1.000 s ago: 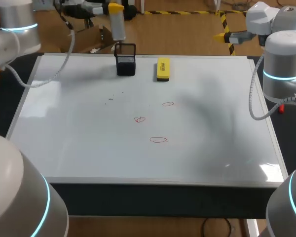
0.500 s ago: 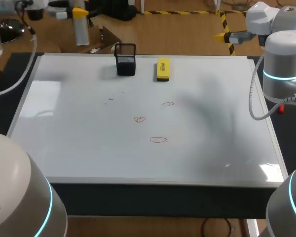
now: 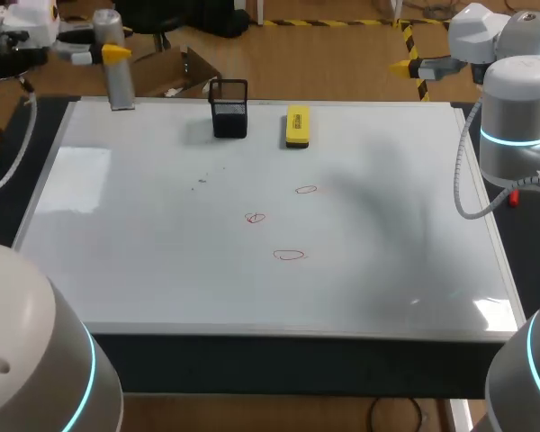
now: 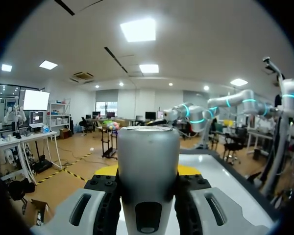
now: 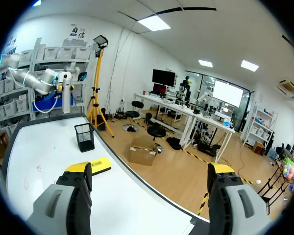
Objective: Pick up the inspection probe, press it on each red-marked spot on the whiteboard one by one, put down the probe, pick up the eraser, and wipe off all the red marks.
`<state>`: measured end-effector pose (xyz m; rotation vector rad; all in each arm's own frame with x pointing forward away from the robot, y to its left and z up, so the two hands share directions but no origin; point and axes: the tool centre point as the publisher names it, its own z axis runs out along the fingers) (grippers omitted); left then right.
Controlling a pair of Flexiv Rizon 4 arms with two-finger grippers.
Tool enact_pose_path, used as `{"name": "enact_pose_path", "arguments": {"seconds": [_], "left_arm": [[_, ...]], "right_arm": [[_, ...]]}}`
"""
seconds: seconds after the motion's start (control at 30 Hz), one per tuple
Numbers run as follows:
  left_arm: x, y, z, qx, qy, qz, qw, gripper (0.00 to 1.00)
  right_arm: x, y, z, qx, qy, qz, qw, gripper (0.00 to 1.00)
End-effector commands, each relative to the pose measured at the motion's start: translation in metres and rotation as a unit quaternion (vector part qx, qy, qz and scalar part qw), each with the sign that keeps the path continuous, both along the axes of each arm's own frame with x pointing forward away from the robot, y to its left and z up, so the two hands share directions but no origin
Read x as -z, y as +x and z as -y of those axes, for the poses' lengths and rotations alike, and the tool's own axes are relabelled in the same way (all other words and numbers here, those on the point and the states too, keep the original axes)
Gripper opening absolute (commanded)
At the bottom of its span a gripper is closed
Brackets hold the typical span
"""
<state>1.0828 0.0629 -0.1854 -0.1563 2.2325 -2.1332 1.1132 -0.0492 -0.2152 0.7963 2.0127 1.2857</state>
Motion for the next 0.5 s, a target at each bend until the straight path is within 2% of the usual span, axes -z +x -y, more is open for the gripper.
{"name": "enact_pose_path", "arguments": {"seconds": [0.03, 0.27, 0.5], "left_arm": [[0.008, -0.012, -0.007, -0.082, 0.0, 0.007, 0.997, 0.0], [0.024, -0.02, -0.013, -0.09, 0.0, -0.003, 0.996, 0.0], [0.035, -0.017, -0.013, -0.087, -0.001, -0.017, 0.996, 0.0]], "right_arm": [[0.0, 0.0, 0.0, 0.0, 0.0, 0.0, 1.0, 1.0], [0.0, 0.0, 0.0, 0.0, 0.0, 0.0, 1.0, 1.0], [0.0, 0.0, 0.0, 0.0, 0.0, 0.0, 1.0, 1.0]]}}
